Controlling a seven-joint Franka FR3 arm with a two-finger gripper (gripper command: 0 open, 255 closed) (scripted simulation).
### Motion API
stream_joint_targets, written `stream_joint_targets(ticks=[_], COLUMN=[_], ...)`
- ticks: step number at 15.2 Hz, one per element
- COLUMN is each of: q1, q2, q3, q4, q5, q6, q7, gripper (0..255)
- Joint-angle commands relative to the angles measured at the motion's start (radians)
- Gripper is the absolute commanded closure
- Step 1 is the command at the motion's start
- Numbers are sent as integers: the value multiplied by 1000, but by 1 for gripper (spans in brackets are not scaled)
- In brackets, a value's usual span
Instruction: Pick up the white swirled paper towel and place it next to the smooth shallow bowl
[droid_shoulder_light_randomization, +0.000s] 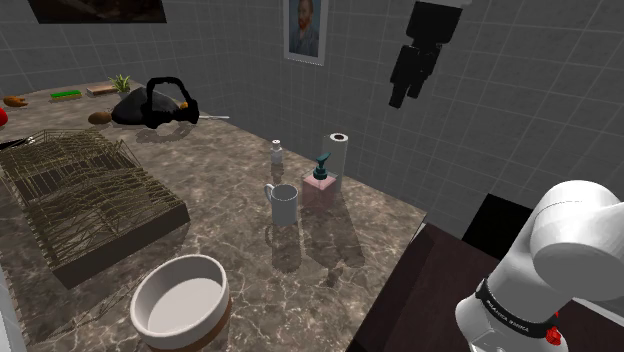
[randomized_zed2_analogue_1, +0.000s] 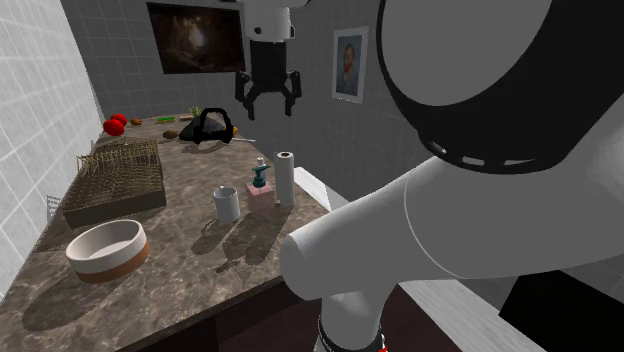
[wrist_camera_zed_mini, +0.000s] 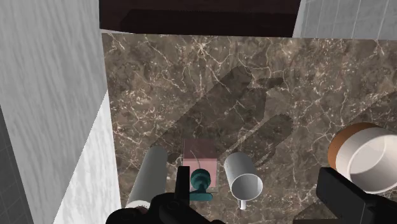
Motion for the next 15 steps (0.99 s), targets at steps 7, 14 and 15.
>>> stream_joint_targets(ticks=[7, 14, 15], q1=[-18, -36, -38], q2=[165, 392, 427], q3=[-44, -91, -97], q4=[-7, 43, 56], q5=[-34, -60, -62], q6=[144, 289, 307], q7=[-69, -143, -153], gripper=[0, 0, 0])
